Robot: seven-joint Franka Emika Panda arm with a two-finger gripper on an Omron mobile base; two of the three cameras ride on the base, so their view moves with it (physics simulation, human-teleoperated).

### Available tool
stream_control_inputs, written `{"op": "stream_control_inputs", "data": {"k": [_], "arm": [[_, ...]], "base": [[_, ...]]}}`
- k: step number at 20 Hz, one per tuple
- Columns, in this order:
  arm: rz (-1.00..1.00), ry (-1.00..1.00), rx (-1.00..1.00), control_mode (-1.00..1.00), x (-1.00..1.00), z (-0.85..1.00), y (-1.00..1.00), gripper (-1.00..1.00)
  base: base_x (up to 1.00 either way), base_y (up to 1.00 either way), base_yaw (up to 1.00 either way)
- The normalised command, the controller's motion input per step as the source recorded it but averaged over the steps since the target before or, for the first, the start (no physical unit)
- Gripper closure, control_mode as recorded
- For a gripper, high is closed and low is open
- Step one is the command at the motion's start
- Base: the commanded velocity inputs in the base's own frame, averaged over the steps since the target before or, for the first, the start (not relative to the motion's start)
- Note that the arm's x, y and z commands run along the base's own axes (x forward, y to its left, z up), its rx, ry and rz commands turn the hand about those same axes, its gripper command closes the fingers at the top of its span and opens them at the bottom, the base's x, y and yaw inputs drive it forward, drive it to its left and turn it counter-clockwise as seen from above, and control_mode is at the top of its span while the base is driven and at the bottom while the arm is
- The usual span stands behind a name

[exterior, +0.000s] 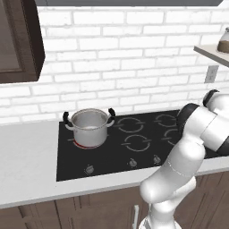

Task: Put the squash and tomato in the pot. Retrieve the spatula and lightly stir the vegetables in the pot.

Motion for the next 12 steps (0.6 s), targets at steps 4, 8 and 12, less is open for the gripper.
{"op": "stream_control_inputs", "data": {"k": [4, 8, 12], "arm": [[0.0, 0.0, 0.0, -1.0, 0.19, -0.13, 0.0, -1.0], [0.0, 0.0, 0.0, -1.0, 0.24, -0.23, -0.01, -1.0], [0.0, 0.0, 0.0, -1.0, 0.14, -0.2, -0.14, -1.0]], "base": [[0.0, 0.0, 0.0], [0.0, 0.0, 0.0], [0.0, 0.0, 0.0]]}}
